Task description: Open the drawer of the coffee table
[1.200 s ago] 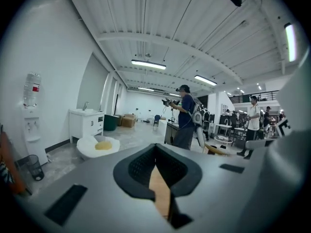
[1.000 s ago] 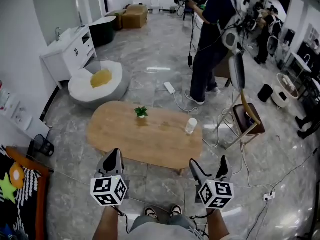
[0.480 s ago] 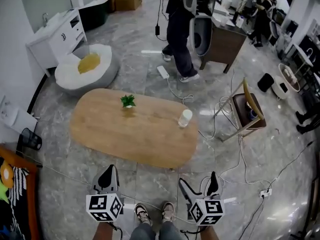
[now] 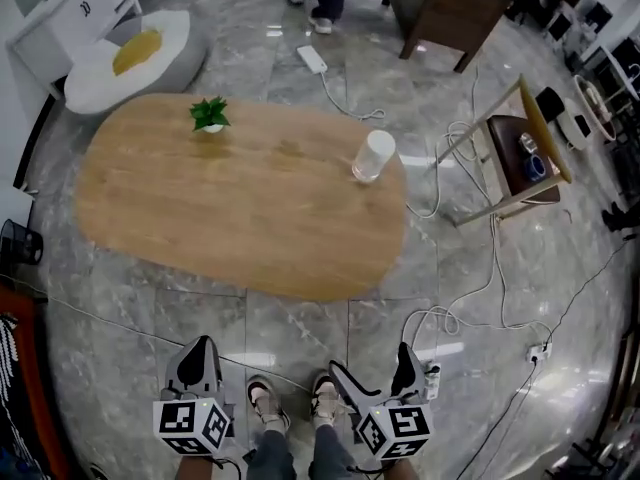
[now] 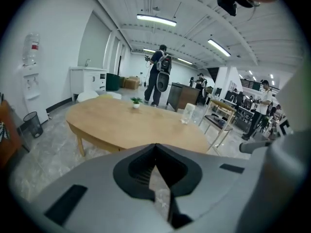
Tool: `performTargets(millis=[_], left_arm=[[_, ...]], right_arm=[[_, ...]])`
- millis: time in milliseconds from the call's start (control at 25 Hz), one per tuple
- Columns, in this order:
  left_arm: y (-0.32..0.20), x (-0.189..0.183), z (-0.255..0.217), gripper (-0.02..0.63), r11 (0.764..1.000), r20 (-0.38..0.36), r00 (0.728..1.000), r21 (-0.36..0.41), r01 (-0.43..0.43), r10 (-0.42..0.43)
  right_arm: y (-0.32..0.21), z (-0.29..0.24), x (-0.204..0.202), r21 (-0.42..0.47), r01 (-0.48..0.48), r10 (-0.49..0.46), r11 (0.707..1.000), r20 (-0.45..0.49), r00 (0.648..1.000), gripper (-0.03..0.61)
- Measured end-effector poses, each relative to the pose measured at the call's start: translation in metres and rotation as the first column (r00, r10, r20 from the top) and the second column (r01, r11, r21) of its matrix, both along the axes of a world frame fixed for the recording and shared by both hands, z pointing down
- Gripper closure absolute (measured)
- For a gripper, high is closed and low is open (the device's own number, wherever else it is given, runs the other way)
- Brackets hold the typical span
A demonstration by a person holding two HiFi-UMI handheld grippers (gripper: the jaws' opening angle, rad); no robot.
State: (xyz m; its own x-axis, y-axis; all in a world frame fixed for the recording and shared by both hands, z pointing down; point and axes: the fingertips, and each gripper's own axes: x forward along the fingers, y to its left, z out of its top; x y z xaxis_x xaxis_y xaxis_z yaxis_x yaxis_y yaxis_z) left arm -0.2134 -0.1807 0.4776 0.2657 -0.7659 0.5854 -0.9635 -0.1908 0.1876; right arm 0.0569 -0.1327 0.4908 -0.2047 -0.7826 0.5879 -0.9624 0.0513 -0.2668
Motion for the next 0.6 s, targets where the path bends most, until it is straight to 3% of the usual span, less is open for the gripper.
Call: performTargets(millis=[360, 600], left_arm=[[0.012, -0.004, 0.061, 0.621, 0.997, 0.012, 1.000, -0.071, 0.019, -0.018], [0.005, 0.006, 0.072, 0.621, 0.997, 0.022, 1.000, -0.083, 0.000, 0.002]], right_arm=[[-0.012, 0.076, 0.004, -0.004, 0.060, -0.060, 0.998, 0.044, 0.997, -0.009], [-0.030, 0.123, 0.006, 0.001, 0.173, -0.173, 0.985, 0.012, 0.985, -0.008]])
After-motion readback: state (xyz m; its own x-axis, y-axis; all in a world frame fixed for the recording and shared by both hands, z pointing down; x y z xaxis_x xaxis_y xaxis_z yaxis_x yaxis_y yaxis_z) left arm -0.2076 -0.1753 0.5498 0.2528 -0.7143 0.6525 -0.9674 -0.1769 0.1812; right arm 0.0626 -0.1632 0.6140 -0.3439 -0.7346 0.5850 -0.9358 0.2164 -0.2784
